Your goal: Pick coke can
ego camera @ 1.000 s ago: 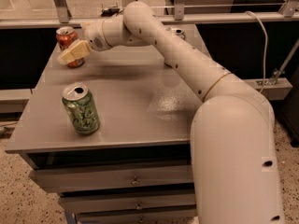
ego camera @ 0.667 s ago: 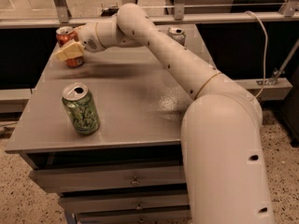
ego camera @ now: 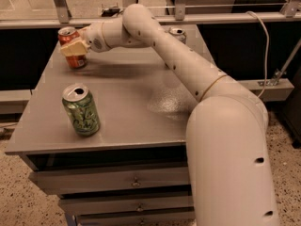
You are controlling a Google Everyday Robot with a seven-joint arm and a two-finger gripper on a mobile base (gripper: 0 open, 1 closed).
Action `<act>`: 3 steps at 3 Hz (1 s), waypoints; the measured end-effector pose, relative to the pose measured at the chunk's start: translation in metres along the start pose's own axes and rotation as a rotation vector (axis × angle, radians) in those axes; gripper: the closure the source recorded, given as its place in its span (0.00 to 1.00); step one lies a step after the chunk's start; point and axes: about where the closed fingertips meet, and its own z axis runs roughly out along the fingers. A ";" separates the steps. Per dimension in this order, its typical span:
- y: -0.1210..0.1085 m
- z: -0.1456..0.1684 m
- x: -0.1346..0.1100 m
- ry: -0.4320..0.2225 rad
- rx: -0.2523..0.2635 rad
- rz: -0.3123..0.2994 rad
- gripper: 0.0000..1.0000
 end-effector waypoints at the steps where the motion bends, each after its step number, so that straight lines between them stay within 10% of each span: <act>1: -0.011 -0.028 -0.007 -0.030 0.013 0.011 0.93; 3: -0.028 -0.083 -0.044 -0.125 0.038 -0.015 1.00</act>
Offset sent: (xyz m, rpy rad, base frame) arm 0.0131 -0.1069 0.0993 0.1724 -0.0865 -0.0378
